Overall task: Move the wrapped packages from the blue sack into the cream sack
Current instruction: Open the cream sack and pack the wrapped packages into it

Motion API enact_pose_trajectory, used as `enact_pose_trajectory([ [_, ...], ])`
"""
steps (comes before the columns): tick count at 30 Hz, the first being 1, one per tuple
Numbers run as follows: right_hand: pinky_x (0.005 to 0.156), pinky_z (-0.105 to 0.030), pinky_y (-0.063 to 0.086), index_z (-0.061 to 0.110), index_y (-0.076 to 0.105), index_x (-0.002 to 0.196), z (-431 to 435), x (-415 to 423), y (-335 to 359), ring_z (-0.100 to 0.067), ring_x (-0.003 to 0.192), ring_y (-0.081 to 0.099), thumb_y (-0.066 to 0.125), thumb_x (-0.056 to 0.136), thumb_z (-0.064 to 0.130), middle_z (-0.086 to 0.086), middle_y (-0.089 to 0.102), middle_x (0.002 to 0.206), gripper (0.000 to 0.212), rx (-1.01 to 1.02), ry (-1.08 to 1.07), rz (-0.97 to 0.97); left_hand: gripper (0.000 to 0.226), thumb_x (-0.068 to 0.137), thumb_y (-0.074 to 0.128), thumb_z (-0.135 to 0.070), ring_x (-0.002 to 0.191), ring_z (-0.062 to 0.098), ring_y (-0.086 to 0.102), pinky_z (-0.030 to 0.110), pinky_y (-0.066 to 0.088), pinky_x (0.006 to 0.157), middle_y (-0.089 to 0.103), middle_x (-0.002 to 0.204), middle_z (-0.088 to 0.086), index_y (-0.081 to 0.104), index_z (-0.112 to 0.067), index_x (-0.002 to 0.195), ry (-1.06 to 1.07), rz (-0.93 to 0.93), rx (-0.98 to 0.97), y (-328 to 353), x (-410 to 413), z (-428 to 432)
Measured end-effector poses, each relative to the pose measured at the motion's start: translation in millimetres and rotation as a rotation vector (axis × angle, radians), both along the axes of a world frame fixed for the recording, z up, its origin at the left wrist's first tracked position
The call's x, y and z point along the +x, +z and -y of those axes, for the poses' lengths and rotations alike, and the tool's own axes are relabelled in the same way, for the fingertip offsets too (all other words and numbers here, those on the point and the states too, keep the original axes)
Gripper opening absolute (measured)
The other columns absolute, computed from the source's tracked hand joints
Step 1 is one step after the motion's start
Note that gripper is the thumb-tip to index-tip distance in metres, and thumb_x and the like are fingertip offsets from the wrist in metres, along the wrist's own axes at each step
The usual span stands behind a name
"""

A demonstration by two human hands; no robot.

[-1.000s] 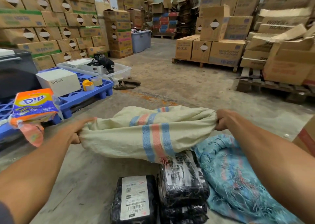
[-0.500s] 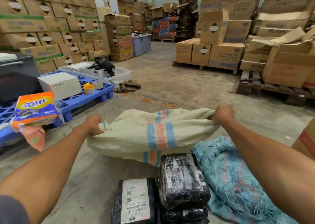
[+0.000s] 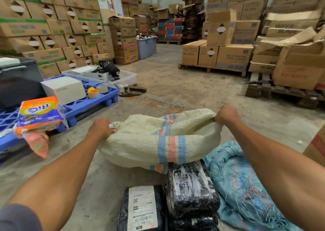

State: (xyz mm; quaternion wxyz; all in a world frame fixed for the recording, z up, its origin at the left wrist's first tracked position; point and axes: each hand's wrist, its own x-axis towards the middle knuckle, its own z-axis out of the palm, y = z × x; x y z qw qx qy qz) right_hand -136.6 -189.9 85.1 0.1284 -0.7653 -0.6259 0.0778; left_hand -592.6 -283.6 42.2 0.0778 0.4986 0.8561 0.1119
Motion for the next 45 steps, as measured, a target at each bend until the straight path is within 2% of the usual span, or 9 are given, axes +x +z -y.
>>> enact_pose_trajectory([
  [9, 0.077, -0.043, 0.054, -0.012, 0.056, 0.085, 16.7, -9.1, 13.3, -0.031, 0.076, 0.059, 0.037, 0.103, -0.002, -0.02, 0.06, 0.085, 0.028, -0.453, -0.41, -1.491, 0.016, 0.098, 0.057, -0.015, 0.099, 0.027, 0.063, 0.046, 0.05, 0.093, 0.064, 0.124, 0.011, 0.064, -0.003, 0.106, 0.38, 1.276, 0.184, 15.9, 7.5, 15.1],
  [12, 0.082, -0.051, 0.054, -0.016, 0.057, 0.099, 14.0, 6.4, 12.6, -0.038, 0.088, 0.061, 0.036, 0.103, 0.001, -0.028, 0.062, 0.096, 0.027, -0.494, -0.513, -1.589, 0.022, 0.101, 0.045, -0.01, 0.066, 0.012, 0.07, 0.032, 0.058, 0.063, 0.076, 0.081, -0.002, 0.058, -0.012, 0.084, 0.41, 1.432, 0.35, 15.5, -13.3, 28.3],
  [17, 0.043, -0.046, 0.057, -0.005, 0.058, 0.091, 15.5, 21.8, 5.8, -0.031, 0.067, 0.067, 0.05, 0.097, -0.001, -0.018, 0.063, 0.086, 0.011, -0.485, -0.47, -1.198, 0.036, 0.083, 0.067, -0.015, 0.107, 0.022, 0.066, 0.046, 0.053, 0.084, 0.07, 0.118, -0.004, 0.067, -0.021, 0.118, 0.784, 1.743, 0.295, 11.1, -52.9, 26.2],
  [22, 0.047, -0.042, 0.059, 0.004, 0.066, 0.093, 23.4, 18.1, -0.2, -0.027, 0.053, 0.068, 0.046, 0.101, 0.025, -0.014, 0.068, 0.072, 0.03, -0.44, -0.394, -1.041, 0.056, 0.061, 0.09, -0.034, 0.096, 0.032, 0.068, 0.052, 0.055, 0.084, 0.073, 0.102, 0.015, 0.068, -0.009, 0.106, 0.437, 1.453, 0.132, 25.7, -22.1, 45.3],
  [27, 0.085, -0.047, 0.056, -0.004, 0.067, 0.109, 31.0, 23.9, 14.4, -0.033, 0.096, 0.068, 0.071, 0.077, 0.063, -0.019, 0.072, 0.104, 0.074, -0.583, -0.099, -1.331, 0.064, 0.076, 0.08, -0.011, 0.098, 0.032, 0.055, 0.037, 0.048, 0.071, 0.056, 0.124, 0.02, 0.044, -0.01, 0.128, 0.141, 0.342, 0.014, 14.2, -12.3, 37.4],
  [32, 0.067, -0.048, 0.063, 0.016, 0.044, 0.132, 28.4, 32.7, 9.9, -0.031, 0.097, 0.066, 0.089, 0.065, 0.003, -0.014, 0.058, 0.118, 0.082, -0.517, 0.104, -0.94, 0.061, 0.067, 0.081, -0.008, 0.093, 0.025, 0.056, 0.033, 0.048, 0.068, 0.056, 0.11, 0.012, 0.041, -0.02, 0.111, -0.111, 0.312, -0.081, 2.0, -22.3, 31.8],
  [35, 0.06, -0.037, 0.057, 0.016, 0.046, 0.127, 27.3, 26.5, 5.2, -0.025, 0.091, 0.06, 0.089, 0.072, 0.019, -0.012, 0.054, 0.125, 0.07, -0.407, 0.074, -0.592, 0.062, 0.068, 0.078, -0.009, 0.099, 0.028, 0.056, 0.033, 0.047, 0.072, 0.055, 0.115, 0.012, 0.039, -0.019, 0.115, -0.13, 0.26, -0.083, 2.0, -15.0, 23.6],
  [38, 0.085, -0.04, 0.053, 0.008, 0.05, 0.135, 21.2, 15.7, 3.4, -0.028, 0.099, 0.056, 0.084, 0.072, 0.041, -0.015, 0.055, 0.134, 0.079, -0.275, 0.117, -0.304, 0.056, 0.074, 0.075, -0.019, 0.107, 0.035, 0.056, 0.039, 0.046, 0.078, 0.058, 0.117, 0.013, 0.041, -0.014, 0.119, -0.033, 0.059, 0.08, 6.2, -0.5, 16.2],
  [45, 0.082, -0.033, 0.05, 0.011, 0.065, 0.12, 17.2, -22.5, 6.9, -0.027, 0.097, 0.061, 0.082, 0.069, 0.047, -0.01, 0.066, 0.119, 0.065, -0.23, 0.154, -0.186, 0.032, 0.084, 0.066, -0.023, 0.109, 0.033, 0.061, 0.04, 0.051, 0.085, 0.062, 0.119, 0.015, 0.063, -0.012, 0.114, 0.259, -0.223, 0.094, -0.5, 0.2, 30.4],
])
